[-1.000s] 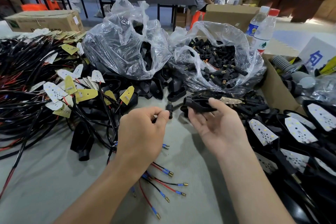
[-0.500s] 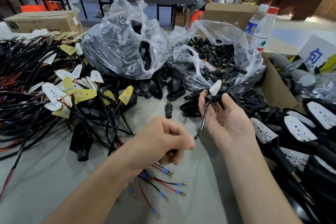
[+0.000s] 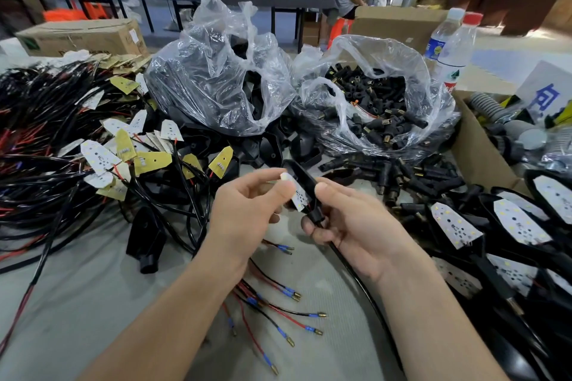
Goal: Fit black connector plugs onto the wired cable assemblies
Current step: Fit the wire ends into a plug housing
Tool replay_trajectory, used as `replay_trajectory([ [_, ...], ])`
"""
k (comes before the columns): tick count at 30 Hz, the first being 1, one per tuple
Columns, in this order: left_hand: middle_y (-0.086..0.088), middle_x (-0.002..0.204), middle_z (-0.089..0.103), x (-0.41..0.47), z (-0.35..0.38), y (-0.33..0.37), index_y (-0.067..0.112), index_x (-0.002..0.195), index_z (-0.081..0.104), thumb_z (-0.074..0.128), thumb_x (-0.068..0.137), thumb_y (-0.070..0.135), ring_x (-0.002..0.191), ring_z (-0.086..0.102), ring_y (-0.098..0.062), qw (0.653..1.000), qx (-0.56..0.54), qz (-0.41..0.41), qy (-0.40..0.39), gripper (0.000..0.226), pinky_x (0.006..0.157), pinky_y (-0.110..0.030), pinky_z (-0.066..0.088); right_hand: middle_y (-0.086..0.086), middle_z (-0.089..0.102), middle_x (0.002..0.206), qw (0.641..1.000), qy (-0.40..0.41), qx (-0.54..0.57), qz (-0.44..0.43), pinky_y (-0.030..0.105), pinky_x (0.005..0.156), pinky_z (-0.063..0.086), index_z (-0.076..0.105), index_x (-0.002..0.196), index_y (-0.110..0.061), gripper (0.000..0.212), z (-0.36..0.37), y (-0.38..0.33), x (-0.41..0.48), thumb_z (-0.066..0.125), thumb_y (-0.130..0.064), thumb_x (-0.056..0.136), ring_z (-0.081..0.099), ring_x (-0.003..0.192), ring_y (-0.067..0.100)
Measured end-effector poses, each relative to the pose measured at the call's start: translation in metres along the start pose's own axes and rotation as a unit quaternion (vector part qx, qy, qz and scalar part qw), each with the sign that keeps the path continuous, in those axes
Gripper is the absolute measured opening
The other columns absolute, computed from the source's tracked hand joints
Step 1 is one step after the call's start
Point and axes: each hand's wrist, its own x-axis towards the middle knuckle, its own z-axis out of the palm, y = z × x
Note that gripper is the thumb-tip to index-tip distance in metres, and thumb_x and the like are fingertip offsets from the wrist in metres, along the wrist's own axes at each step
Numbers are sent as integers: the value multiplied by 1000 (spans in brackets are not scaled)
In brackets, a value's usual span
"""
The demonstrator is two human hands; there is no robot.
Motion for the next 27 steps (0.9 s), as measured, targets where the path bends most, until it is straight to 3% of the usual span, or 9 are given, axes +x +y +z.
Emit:
replay_trajectory([
  [5, -2, 71, 76, -1, -2, -2, 31, 88, 80, 83, 79, 7, 63, 70, -11, 997, 44, 28, 56, 25, 62, -21, 54, 16, 66, 84, 999, -34, -16, 1, 22, 41, 34, 63, 122, 4, 27, 3, 3, 1, 49, -9, 103, 57, 57, 26],
  [8, -2, 79, 78, -1, -2, 3, 29, 84, 82, 83, 75, 1, 70, 72, -14, 998, -15, 51, 36, 29, 68, -26, 57, 20, 71, 90, 998, -56, -11, 1, 22, 41, 39, 68, 115, 1, 28, 2, 5, 2, 44, -12, 106, 62, 56, 26],
  [11, 6, 95, 76, -1, -5, 5, 38, 86, 81, 87, 63, 16, 89, 70, -14, 994, 16, 89, 69, 32, 83, -33, 56, 29, 72, 103, 996, -88, -27, -6, 22, 42, 40, 69, 119, 1, 35, -2, 6, 2, 40, -15, 108, 60, 56, 27],
  [13, 13, 105, 70, -1, -8, 6, 49, 98, 76, 88, 59, 22, 98, 64, -6, 985, 97, 105, 96, 49, 87, -24, 52, 31, 70, 107, 994, -107, -34, -7, 22, 43, 38, 71, 118, -2, 35, -3, 8, 2, 40, -17, 108, 58, 55, 26],
  [16, 12, 108, 73, -1, -6, 7, 43, 112, 74, 83, 75, 4, 98, 67, 3, 994, 71, 67, 55, 54, 78, -14, 52, 29, 71, 107, 992, -116, -51, -13, 20, 41, 35, 78, 108, -12, 37, -1, 10, 1, 42, -18, 108, 56, 52, 24],
  [20, -4, 84, 78, -2, -3, 12, 20, 97, 80, 73, 87, -2, 73, 72, -13, 999, -35, -23, -12, 24, 61, -20, 57, 25, 73, 108, 990, -108, -90, -8, 17, 37, 29, 70, 113, -2, 32, -1, 8, 0, 47, -23, 107, 51, 44, 16],
  [24, -4, 80, 78, 4, -9, 13, 19, 87, 78, 73, 86, -7, 70, 74, -15, 995, -73, -33, 58, 26, 60, -25, 59, 21, 74, 89, 980, -88, -180, 17, 17, 34, 28, 56, 123, -3, 28, -10, 4, 0, 64, -5, 97, 49, 40, 14],
  [27, -3, 79, 78, 12, -19, 15, 15, 89, 75, 72, 84, -11, 70, 75, -16, 982, -133, -41, 129, 26, 61, -27, 62, 14, 72, 72, 949, -51, -310, 28, 21, 38, 35, 64, 109, -6, 22, -21, -3, -7, 67, 4, 89, 52, 44, 16],
])
